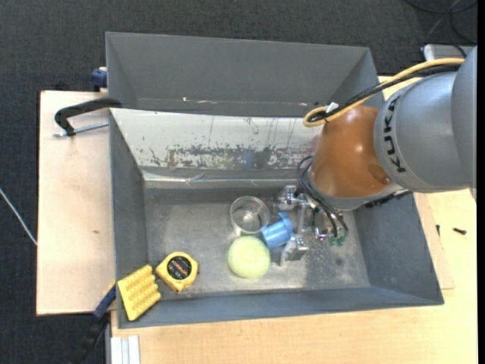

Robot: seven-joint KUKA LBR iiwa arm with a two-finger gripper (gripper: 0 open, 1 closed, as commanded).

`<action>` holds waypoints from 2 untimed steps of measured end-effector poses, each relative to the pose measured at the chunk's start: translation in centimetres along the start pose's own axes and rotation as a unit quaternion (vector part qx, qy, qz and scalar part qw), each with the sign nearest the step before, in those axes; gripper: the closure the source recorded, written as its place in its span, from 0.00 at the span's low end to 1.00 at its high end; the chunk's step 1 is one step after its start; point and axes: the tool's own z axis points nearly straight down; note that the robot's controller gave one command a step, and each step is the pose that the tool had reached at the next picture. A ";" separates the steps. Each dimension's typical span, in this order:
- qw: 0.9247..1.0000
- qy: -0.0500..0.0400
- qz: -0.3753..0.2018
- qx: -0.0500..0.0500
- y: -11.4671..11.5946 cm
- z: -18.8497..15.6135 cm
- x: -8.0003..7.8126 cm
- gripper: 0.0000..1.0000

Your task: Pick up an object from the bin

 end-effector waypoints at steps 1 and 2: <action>1.000 0.007 -0.001 0.000 0.0 -0.4 0.2 1.00; 1.000 0.007 -0.001 0.000 0.0 -0.4 0.2 1.00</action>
Offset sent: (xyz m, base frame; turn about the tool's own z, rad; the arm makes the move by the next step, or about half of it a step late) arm 0.0000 0.0000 0.0000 0.0000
